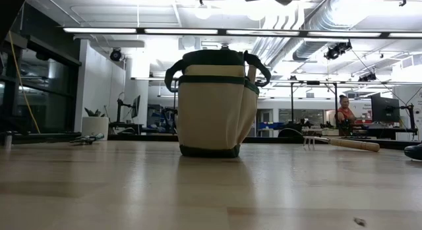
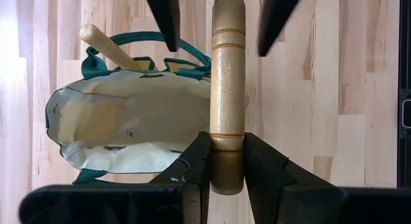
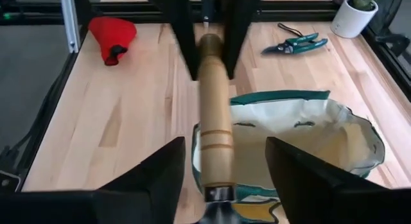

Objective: Pick & Place Garden tools in Gardening bag
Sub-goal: Put the trowel into the gardening bag

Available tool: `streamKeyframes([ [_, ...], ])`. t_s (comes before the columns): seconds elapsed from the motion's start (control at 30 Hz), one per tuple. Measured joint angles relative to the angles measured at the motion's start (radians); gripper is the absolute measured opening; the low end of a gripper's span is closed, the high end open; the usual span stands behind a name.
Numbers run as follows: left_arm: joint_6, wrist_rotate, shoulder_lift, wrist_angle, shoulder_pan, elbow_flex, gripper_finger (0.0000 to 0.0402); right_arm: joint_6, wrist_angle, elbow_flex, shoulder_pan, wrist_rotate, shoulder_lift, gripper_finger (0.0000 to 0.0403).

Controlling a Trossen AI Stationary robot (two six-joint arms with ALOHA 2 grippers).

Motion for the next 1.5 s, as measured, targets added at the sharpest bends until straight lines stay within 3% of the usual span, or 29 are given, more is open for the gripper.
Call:
streamKeyframes([
  [0.37,0.0,0.007,0.0,0.002,0.0,-0.001,0.006,-0.004,-0.022,0.0,-0.006,-0.057,0.005,0.0062],
  [0.6,0.0,0.007,0.0,0.005,0.0,-0.002,0.0061,-0.004,-0.024,0.0,-0.006,-0.059,0.005,0.006],
  [0.93,0.0,0.006,-0.006,-0.04,0.0,-0.002,0.0149,0.024,-0.068,0.0,-0.005,-0.078,0.001,0.006],
  [1.13,-0.03,-0.019,-0.05,-0.099,0.0,0.0,0.0155,0.062,-0.161,-0.002,-0.002,0.023,-0.045,0.006],
  [1.4,-0.036,-0.225,-0.129,-0.072,0.0,-0.001,0.0156,0.11,-0.217,-0.002,0.04,0.18,-0.166,0.006],
  [1.5,-0.004,-0.257,-0.143,-0.009,0.001,-0.001,0.0156,0.137,-0.246,-0.002,0.062,0.262,-0.222,0.006],
])
